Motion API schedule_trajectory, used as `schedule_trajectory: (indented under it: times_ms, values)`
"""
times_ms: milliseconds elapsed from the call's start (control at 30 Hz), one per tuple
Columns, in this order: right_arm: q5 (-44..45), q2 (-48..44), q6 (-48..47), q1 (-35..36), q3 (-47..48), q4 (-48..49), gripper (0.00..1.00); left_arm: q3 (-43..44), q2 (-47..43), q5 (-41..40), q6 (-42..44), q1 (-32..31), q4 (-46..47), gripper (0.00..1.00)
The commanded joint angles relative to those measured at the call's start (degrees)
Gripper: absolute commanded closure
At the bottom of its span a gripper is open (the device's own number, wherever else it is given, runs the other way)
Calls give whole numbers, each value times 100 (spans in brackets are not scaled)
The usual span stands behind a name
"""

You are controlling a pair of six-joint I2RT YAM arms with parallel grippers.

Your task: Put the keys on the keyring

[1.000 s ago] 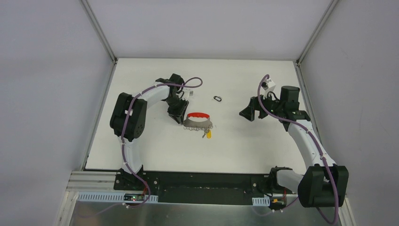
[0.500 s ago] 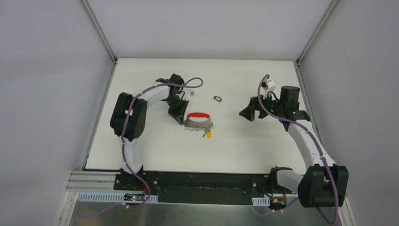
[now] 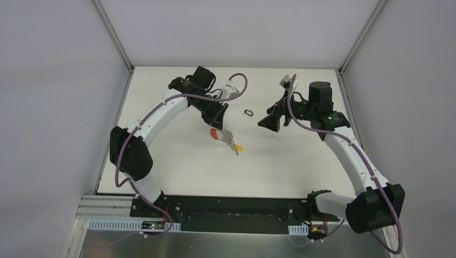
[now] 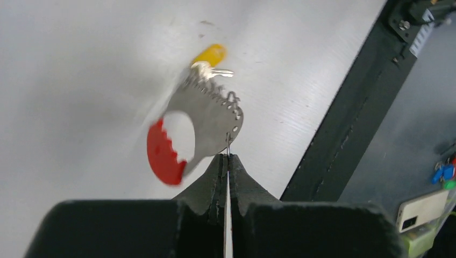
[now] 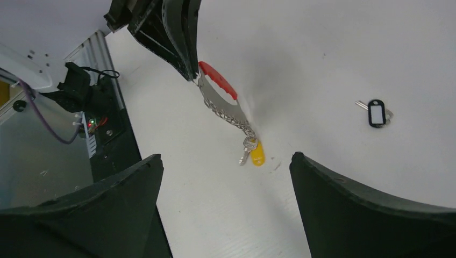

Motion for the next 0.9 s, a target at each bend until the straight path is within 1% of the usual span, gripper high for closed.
schedule_trajectory:
  times_ms: [0,200,300,433,533,633,767,867]
  values:
    - [-951,259,219,317,608,170,13,747,-327,607,601,-575,-977,100]
    - [-1657,404,320,600,785,180,35,1398,-501,1121,242,-903,-949,100]
    - [-2067,360,429,621,709,249,42,1410,-619,1441,-92,-944,-626,100]
    - [-2461,293,824,655,584,585,48,1104,-788,1650,-695,-955,92,100]
    - [-2454,303,894,672,569,643,52,787,-911,1738,-1300,-963,817,100]
    - [-2446,343,1069,697,502,855,53,554,-966,1791,-1809,-963,1463,100]
    - [-2359,407,1285,711,438,1129,56,433,-958,1810,-2180,-963,1829,100]
    - [-2271,472,1403,713,420,1261,61,308,-934,1859,-2376,-963,2094,100]
